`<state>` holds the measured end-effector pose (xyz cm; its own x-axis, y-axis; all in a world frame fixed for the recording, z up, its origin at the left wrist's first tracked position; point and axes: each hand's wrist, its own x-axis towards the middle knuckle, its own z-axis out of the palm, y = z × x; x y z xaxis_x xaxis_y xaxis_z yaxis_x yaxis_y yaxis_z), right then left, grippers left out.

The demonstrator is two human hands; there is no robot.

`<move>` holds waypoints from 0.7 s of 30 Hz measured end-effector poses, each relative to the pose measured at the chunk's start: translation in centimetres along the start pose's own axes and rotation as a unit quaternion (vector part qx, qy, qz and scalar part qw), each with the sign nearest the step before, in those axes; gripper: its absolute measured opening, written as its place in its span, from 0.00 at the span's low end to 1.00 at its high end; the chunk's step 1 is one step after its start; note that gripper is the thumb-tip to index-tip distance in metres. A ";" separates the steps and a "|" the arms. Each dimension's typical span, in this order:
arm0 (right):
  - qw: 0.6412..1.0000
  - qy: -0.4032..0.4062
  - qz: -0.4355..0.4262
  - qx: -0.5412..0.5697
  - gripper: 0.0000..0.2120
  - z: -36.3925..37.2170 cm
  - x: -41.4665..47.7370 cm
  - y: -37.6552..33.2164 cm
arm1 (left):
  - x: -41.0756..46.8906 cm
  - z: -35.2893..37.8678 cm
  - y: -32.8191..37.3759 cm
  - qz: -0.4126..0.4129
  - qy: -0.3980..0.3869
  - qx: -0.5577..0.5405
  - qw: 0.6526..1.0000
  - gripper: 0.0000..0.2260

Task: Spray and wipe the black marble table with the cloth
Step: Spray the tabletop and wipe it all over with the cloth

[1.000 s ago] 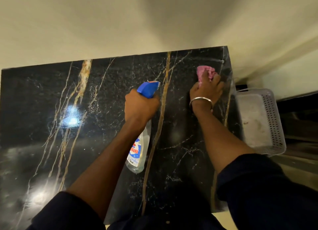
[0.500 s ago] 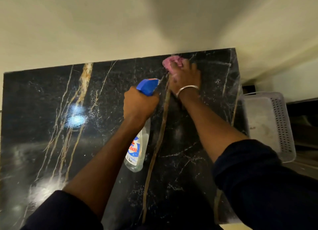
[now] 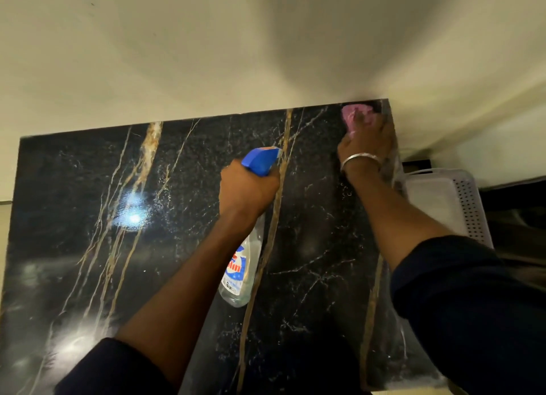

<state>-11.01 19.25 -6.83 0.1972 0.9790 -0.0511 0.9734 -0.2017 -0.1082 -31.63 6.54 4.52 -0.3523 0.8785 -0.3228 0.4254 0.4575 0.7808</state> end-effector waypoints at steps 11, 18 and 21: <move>0.923 -0.138 -0.156 0.323 0.19 0.0 -9.7 -2.7 | -4.5 -0.9 0.7 -0.002 0.030 0.000 1.000 0.06; 0.434 -0.299 0.198 0.826 0.19 -5.0 -14.0 4.3 | -7.8 -0.8 0.6 0.019 0.003 0.023 1.000 0.07; 0.398 -0.294 0.206 0.844 0.20 -5.1 -15.2 5.3 | -9.1 0.0 1.0 0.017 0.000 0.019 1.000 0.08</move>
<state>-8.25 3.43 -1.59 -0.2446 0.7773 -0.5796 -0.6909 -0.5591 -0.4582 -28.01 -1.03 8.20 -0.3362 0.8940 -0.2963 0.4680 0.4316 0.7712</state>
